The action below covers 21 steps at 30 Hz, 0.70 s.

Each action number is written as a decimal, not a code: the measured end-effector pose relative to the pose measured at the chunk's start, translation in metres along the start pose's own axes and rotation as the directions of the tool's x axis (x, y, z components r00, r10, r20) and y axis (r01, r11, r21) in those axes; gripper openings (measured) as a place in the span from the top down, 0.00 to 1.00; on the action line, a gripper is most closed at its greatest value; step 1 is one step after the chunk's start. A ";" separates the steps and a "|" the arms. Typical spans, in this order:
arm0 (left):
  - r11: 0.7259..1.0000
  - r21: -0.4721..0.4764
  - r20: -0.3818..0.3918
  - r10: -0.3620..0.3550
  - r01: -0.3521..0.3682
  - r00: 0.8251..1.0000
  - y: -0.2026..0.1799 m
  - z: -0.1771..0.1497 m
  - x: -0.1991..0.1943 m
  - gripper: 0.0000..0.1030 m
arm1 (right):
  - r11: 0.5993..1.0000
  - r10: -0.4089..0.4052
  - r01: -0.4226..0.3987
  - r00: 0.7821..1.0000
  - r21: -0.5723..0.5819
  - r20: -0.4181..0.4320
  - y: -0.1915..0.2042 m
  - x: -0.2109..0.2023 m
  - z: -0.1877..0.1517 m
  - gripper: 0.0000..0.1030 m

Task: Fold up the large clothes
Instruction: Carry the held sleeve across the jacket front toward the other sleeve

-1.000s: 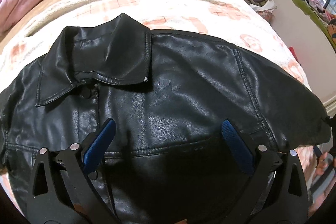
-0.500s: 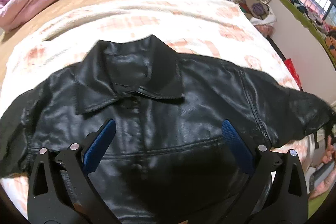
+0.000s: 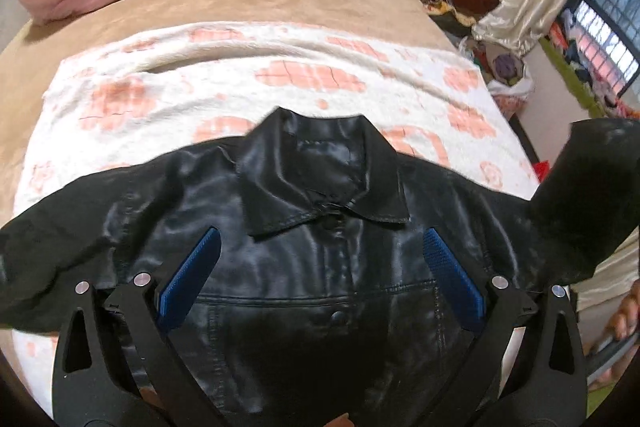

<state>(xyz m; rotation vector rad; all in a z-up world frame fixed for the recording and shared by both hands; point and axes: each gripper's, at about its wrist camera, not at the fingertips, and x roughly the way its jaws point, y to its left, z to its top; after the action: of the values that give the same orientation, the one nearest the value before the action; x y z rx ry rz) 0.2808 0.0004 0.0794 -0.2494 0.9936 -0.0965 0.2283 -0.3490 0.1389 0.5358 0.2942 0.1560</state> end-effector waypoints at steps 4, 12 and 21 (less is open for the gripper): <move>0.995 -0.064 0.033 -0.069 0.071 0.997 0.032 0.007 -0.023 0.08 | 0.980 0.107 -0.118 0.991 -0.158 -0.078 0.063 0.025 -0.024 0.93; 0.948 -0.215 0.106 -0.215 0.233 0.971 0.106 0.002 -0.055 0.08 | 0.918 0.148 -0.236 0.949 -0.318 -0.277 0.127 0.074 -0.104 0.93; 0.914 -0.284 0.130 -0.261 0.289 0.956 0.152 -0.022 -0.057 0.08 | 0.867 0.075 -0.273 0.898 -0.416 -0.433 0.162 0.112 -0.200 0.92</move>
<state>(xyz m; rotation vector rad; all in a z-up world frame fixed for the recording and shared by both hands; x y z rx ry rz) 0.2261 0.1551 0.0765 -0.6698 0.8767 -0.1899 0.2594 -0.0908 0.0335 0.0366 0.5947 0.5113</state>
